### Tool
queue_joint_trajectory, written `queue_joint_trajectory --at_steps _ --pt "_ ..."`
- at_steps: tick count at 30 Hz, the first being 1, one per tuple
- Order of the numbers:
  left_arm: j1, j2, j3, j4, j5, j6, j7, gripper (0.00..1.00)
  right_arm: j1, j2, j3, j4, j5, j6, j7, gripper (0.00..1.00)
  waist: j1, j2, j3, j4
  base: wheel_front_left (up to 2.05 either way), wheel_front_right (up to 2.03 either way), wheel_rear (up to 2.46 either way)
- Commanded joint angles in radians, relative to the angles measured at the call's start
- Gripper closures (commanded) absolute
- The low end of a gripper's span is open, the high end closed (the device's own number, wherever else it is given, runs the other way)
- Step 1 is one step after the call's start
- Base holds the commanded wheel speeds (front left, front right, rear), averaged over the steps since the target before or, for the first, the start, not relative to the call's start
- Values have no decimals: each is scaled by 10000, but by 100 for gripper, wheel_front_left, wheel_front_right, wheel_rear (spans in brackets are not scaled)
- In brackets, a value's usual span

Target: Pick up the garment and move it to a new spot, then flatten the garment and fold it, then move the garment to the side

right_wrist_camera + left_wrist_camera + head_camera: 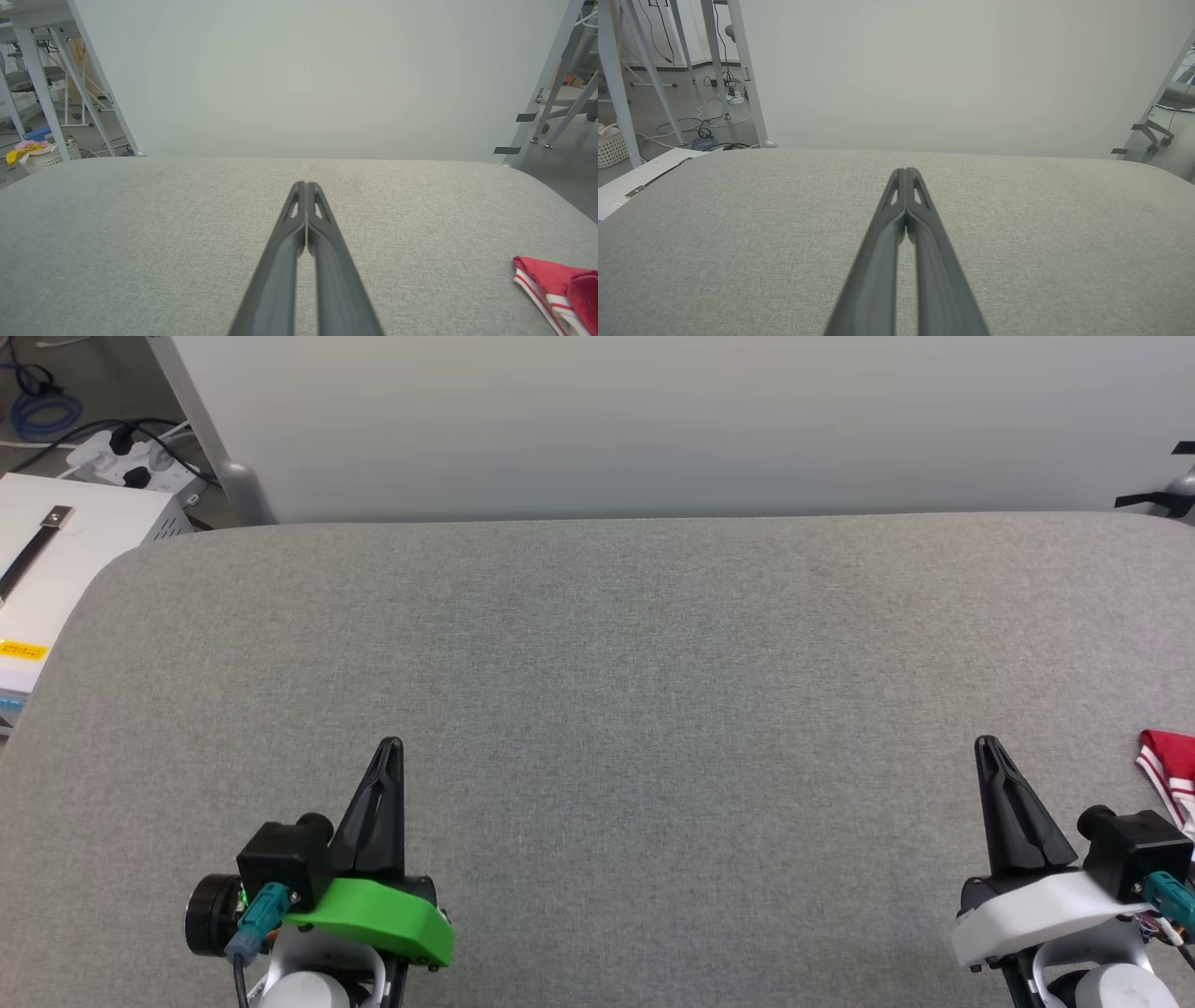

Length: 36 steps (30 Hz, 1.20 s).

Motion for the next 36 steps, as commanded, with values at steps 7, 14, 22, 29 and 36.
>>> queue_joint_trajectory --at_steps 7,14,22,29,36 --pt "89 -18 80 -92 201 124 188 100 3 63 -3 -80 -209 -2 159 100 0 0 -40 -1 0 0 0" --pt "104 -21 113 -143 317 190 331 100 3 107 -4 -103 -339 -3 295 100 0 0 -78 -1 0 0 0" --pt "122 -25 151 -200 446 264 491 100 4 157 -5 -129 -485 -3 448 100 0 0 -120 -2 0 0 0" --pt "141 -29 192 -264 590 346 669 100 4 212 -6 -159 -647 -4 616 100 0 0 -168 -3 0 0 0" --pt "156 -32 225 -315 706 413 811 100 5 256 -7 -182 -777 -4 752 100 0 0 -206 -3 0 0 0"
